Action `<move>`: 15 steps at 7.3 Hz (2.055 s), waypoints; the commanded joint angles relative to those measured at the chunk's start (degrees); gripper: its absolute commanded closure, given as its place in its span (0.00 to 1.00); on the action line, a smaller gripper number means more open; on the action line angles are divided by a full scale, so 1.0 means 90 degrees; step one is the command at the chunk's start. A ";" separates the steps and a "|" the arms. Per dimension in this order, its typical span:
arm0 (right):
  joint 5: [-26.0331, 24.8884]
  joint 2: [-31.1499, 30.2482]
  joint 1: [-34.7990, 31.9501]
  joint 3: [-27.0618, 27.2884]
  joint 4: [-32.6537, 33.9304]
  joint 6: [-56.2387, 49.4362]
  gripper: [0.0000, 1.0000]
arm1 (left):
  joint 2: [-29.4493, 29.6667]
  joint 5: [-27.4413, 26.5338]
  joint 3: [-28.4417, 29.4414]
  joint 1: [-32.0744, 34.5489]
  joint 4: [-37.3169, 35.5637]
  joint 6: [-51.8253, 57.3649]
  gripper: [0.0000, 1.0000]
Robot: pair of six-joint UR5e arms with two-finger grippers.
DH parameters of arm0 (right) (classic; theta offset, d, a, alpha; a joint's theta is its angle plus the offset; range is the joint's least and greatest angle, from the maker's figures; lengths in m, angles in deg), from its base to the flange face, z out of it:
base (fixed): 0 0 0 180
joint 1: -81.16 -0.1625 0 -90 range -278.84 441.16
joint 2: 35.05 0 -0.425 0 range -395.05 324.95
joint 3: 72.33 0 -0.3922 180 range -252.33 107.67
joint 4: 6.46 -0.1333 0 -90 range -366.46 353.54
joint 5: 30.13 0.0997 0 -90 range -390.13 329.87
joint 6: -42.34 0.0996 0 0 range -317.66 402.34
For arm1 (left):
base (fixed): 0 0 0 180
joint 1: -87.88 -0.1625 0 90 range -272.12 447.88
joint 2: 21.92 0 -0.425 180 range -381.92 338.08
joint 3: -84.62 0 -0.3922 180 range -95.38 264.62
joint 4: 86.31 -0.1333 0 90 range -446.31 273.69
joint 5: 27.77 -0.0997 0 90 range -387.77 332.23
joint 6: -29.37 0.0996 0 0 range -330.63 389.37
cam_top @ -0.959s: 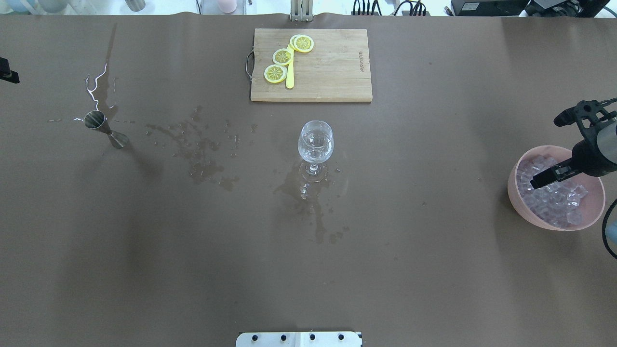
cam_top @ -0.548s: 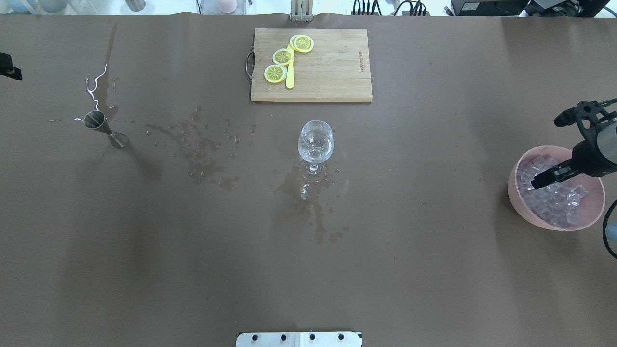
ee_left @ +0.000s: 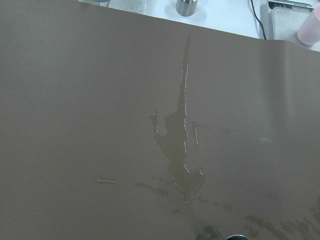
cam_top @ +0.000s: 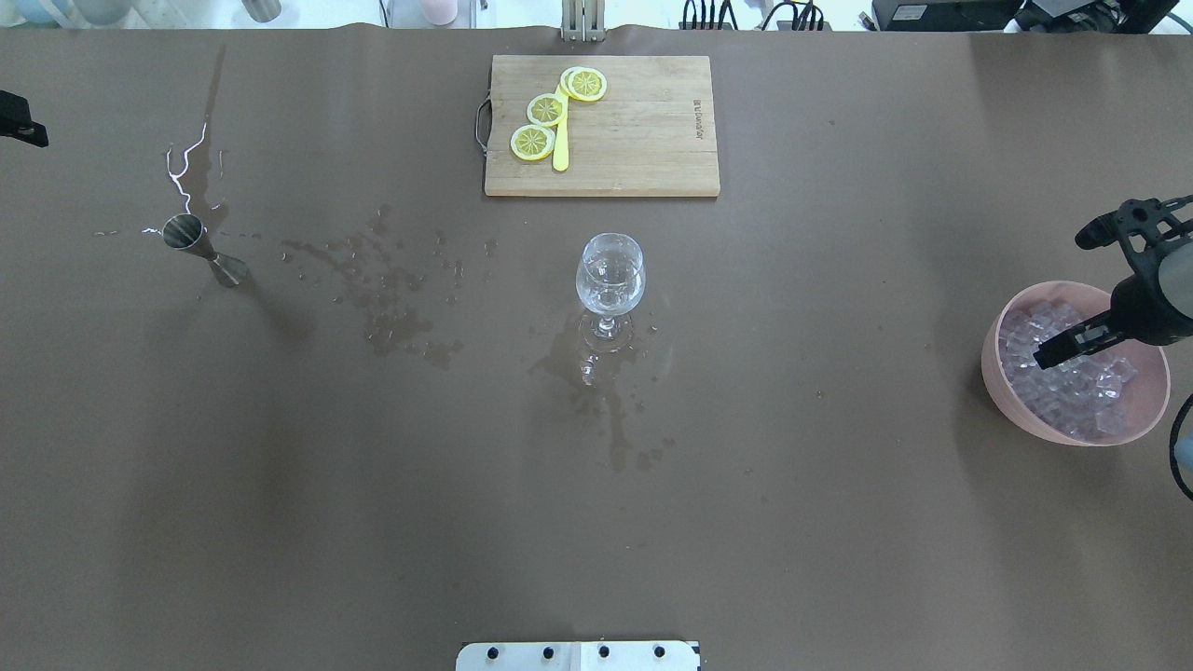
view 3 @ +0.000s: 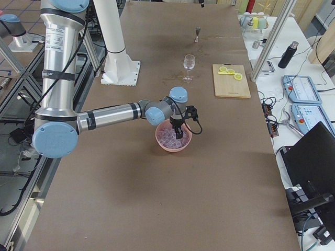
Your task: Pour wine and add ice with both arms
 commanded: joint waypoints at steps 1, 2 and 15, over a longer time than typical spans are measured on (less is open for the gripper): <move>-0.0010 0.0001 0.0003 -0.0029 0.0000 -0.0004 0.30 | -0.0002 0.0006 0.0001 -0.0001 -0.0008 0.0000 0.02; 0.0000 -0.0009 0.0003 -0.0029 0.0000 -0.0004 0.42 | -0.0002 0.0006 0.0001 -0.0001 -0.0008 0.0000 0.02; 0.1142 0.1140 -0.0886 0.0332 0.0234 0.0618 1.00 | 0.0905 0.0104 0.0324 0.0732 -0.3165 0.4332 0.02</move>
